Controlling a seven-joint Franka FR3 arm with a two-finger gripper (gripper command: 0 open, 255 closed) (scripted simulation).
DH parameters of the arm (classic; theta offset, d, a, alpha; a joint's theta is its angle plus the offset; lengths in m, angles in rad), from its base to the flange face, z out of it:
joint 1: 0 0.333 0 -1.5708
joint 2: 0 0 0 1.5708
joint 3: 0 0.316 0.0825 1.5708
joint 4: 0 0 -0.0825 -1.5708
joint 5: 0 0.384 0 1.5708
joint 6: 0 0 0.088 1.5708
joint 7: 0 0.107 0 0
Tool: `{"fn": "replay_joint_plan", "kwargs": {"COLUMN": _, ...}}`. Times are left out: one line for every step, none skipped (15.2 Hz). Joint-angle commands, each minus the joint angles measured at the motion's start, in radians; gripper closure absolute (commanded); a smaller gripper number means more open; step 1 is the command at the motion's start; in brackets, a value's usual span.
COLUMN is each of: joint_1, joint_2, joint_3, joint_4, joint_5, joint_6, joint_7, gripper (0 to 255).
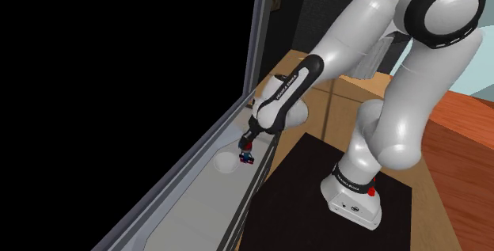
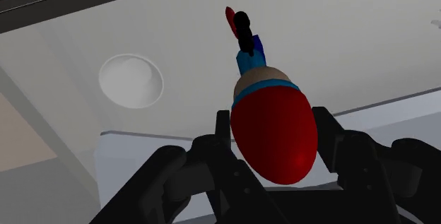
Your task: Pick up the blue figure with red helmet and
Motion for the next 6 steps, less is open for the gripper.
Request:
{"fn": "replay_joint_plan", "kwargs": {"joint_1": -0.017, "joint_2": -0.048, "joint_3": -0.012, "joint_4": -0.023, "joint_5": -0.169, "joint_6": -0.024, "joint_7": 0.137, "gripper": 255}}
{"fn": "replay_joint_plan", "kwargs": {"joint_1": -0.037, "joint_2": -0.070, "joint_3": -0.005, "joint_4": -0.029, "joint_5": -0.228, "joint_6": -0.040, "joint_7": 0.183, "gripper": 255}}
{"fn": "replay_joint_plan", "kwargs": {"joint_1": -0.061, "joint_2": -0.091, "joint_3": 0.008, "joint_4": -0.033, "joint_5": -0.273, "joint_6": -0.057, "joint_7": 0.218, "gripper": 255}}
{"fn": "replay_joint_plan", "kwargs": {"joint_1": -0.082, "joint_2": -0.112, "joint_3": 0.019, "joint_4": -0.035, "joint_5": -0.309, "joint_6": -0.075, "joint_7": 0.246, "gripper": 255}}
{"fn": "replay_joint_plan", "kwargs": {"joint_1": -0.088, "joint_2": -0.116, "joint_3": 0.025, "joint_4": -0.035, "joint_5": -0.312, "joint_6": -0.079, "joint_7": 0.248, "gripper": 255}}
{"fn": "replay_joint_plan", "kwargs": {"joint_1": -0.089, "joint_2": -0.116, "joint_3": 0.027, "joint_4": -0.035, "joint_5": -0.311, "joint_6": -0.079, "joint_7": 0.247, "gripper": 255}}
